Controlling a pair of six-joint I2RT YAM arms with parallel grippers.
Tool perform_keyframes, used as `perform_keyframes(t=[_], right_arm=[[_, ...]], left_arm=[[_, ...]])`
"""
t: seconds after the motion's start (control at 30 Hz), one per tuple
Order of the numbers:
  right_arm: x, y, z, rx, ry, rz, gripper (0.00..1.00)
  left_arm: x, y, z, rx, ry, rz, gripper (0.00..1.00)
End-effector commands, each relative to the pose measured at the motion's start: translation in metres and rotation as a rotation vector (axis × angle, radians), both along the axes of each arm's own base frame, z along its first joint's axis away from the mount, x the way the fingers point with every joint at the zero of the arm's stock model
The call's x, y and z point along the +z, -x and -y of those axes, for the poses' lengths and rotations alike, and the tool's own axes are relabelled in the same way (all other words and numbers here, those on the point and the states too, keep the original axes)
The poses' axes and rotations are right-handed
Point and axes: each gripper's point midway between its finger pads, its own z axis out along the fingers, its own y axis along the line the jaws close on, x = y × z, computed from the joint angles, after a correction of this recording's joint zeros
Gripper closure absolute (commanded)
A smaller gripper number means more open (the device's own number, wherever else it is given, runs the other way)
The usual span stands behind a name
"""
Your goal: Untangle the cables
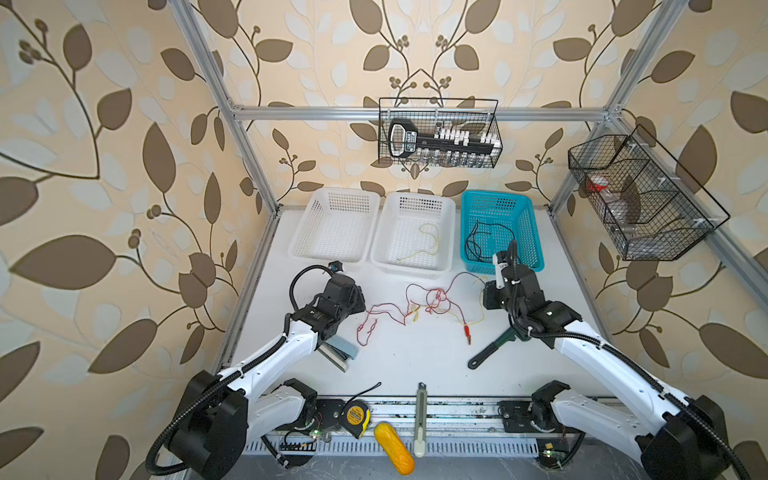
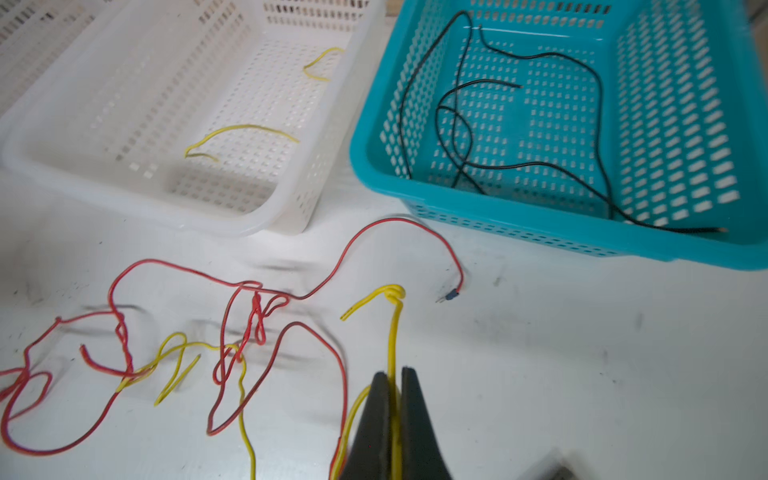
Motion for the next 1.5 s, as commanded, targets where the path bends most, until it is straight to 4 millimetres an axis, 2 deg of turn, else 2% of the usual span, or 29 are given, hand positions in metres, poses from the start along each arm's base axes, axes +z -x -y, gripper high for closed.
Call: perform_keyframes(t=[0.0, 0.23, 0.43, 0.57, 0.67, 0.83, 1.0, 1.1, 1.23, 1.37, 1.47], right_arm=[[-0.013, 0.001, -0.015, 0.036, -0.009, -0.032, 1.00], [-0.036, 0.002, -0.018, 0.036, 0.006, -0.090, 1.00], [-0.051, 0.005, -0.017, 0.018, -0.001, -0.124, 1.00], [-0.064, 0.007, -0.015, -0.002, 0.001, -0.153, 0.98], [-0.072, 0.006, -0.016, -0.002, 0.008, -0.176, 0.97], [-0.078, 0.005, -0.018, 0.009, 0.015, -0.195, 0.90], [-0.075, 0.003, -0.022, 0.035, 0.006, -0.195, 0.64], [-0.070, 0.002, -0.023, 0.050, 0.003, -0.187, 0.54], [-0.062, 0.004, -0.028, 0.075, 0.000, -0.186, 0.51], [-0.055, 0.006, -0.042, 0.123, -0.068, -0.182, 0.50], [-0.052, 0.005, -0.040, 0.107, -0.073, -0.177, 0.50]], left_arm=[[0.016, -0.007, 0.005, -0.026, 0.028, 0.059, 1.00], [0.020, -0.009, 0.008, -0.032, 0.040, 0.061, 1.00], [0.026, -0.013, 0.012, -0.044, 0.055, 0.073, 0.64], [0.034, -0.013, 0.019, -0.075, 0.069, 0.083, 0.50], [0.039, -0.012, 0.024, -0.099, 0.072, 0.092, 0.44], [0.043, -0.010, 0.032, -0.139, 0.076, 0.106, 0.37], [0.043, -0.006, 0.039, -0.166, 0.077, 0.105, 0.34], [0.044, -0.006, 0.040, -0.172, 0.078, 0.107, 0.33], [0.047, -0.005, 0.046, -0.197, 0.092, 0.110, 0.33], [0.057, 0.000, 0.061, -0.260, 0.135, 0.136, 0.33], [0.062, 0.004, 0.070, -0.300, 0.138, 0.146, 0.33]])
